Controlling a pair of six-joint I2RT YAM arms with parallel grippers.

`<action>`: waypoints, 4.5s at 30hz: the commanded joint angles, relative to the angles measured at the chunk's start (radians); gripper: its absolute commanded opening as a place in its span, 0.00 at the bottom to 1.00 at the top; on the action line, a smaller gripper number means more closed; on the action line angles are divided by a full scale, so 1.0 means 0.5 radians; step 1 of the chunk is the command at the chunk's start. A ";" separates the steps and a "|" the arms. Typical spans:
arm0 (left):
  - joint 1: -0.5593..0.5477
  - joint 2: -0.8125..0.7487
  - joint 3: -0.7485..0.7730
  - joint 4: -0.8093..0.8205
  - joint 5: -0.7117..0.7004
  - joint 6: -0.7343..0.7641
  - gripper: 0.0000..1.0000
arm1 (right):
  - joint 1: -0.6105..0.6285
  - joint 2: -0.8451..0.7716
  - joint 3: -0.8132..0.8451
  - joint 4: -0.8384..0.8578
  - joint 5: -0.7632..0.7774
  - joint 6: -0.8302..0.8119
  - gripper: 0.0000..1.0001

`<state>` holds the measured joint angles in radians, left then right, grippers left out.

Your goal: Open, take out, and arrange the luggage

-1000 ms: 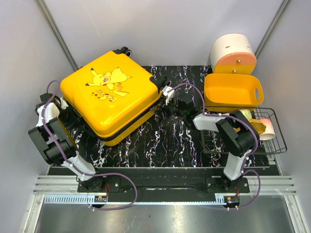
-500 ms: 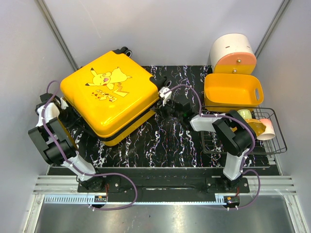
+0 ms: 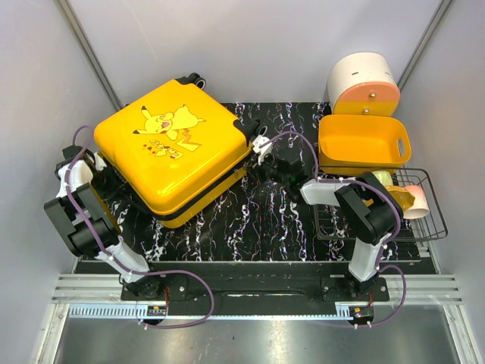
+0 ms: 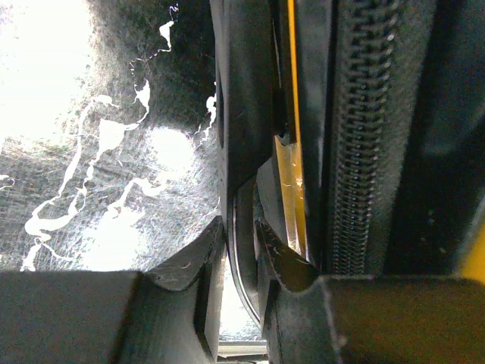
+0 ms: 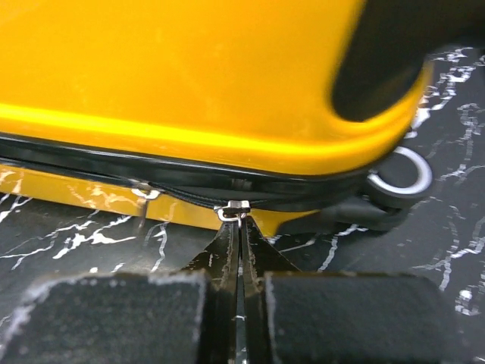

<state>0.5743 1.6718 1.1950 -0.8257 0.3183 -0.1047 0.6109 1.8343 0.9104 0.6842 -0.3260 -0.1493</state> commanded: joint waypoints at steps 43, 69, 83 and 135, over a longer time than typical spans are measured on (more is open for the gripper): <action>-0.250 0.933 1.298 -0.014 0.278 0.117 0.00 | -0.519 0.626 0.799 0.491 -0.314 0.538 0.00; -0.207 0.657 1.126 0.191 0.575 -0.122 0.76 | -0.528 0.600 0.886 0.414 -0.446 0.768 0.64; 0.060 -0.054 0.641 0.347 0.876 -0.165 0.96 | -0.670 -0.201 0.379 -0.362 -0.471 0.731 0.88; -0.124 -0.295 0.150 0.090 0.747 0.016 0.62 | -0.296 -0.056 1.389 -2.919 -1.361 -1.089 0.38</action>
<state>0.5262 1.4521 1.1740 -0.9504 0.7086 -0.0261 0.3721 1.9987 1.7866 -0.8314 -0.9680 -0.8402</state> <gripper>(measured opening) 0.670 0.629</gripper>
